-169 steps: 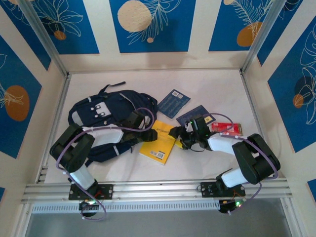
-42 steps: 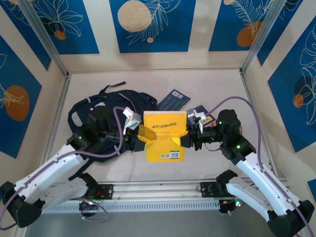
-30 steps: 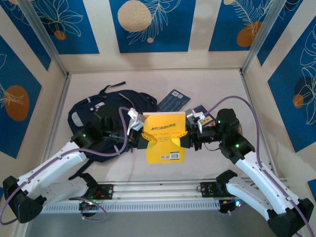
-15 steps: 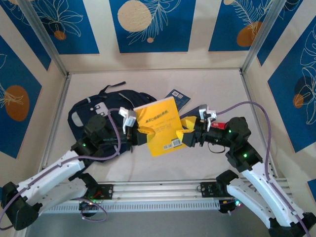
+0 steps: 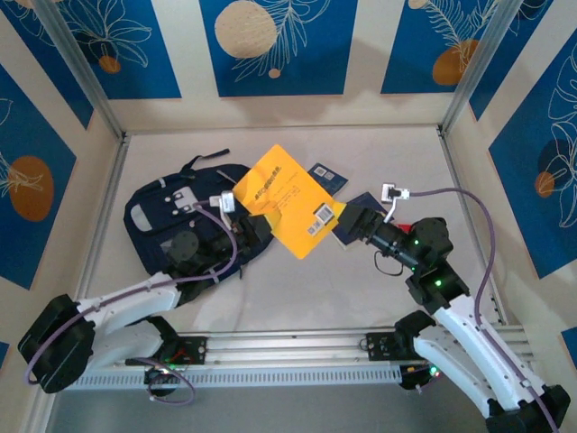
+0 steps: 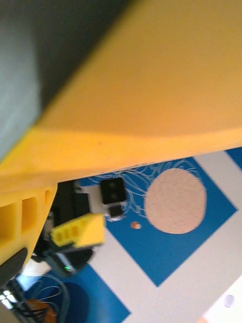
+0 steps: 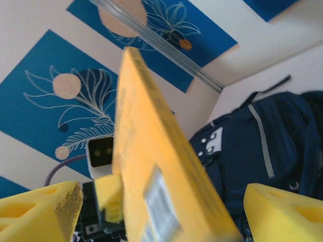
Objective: Pack the student bag
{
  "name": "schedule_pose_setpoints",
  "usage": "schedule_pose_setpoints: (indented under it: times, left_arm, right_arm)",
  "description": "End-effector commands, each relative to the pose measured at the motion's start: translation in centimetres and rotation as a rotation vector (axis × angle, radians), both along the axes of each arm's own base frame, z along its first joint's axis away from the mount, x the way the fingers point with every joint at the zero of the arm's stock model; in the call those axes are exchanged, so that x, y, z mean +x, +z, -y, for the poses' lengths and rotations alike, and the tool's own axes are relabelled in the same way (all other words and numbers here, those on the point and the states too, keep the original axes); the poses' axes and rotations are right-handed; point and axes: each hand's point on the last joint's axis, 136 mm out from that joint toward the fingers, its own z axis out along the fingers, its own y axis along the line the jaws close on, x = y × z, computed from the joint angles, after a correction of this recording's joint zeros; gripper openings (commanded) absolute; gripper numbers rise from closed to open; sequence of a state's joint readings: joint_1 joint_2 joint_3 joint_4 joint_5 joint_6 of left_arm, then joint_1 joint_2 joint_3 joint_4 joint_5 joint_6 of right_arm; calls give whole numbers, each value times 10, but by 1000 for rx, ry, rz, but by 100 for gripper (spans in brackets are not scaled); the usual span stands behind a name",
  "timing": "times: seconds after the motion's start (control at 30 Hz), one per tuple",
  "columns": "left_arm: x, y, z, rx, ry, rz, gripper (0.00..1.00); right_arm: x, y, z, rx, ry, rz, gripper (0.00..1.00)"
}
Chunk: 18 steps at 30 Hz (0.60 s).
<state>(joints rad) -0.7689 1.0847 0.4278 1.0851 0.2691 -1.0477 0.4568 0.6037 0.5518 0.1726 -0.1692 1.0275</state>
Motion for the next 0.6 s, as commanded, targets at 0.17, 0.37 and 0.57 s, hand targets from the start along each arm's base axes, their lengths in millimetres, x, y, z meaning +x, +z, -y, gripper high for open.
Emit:
schedule_pose_setpoints:
  times: [0.17,0.37,0.57]
  left_arm:
    - [-10,59,-28,-263,33,98,0]
    - [-8,58,-27,-258,32,90,0]
    - [-7,54,-21,-255,10,72,0]
  right_arm:
    - [6,-4,6,146,-38,-42,86]
    - [-12,13,-20,178,116,75,86]
    - [-27,30,-39,173,189,159,87]
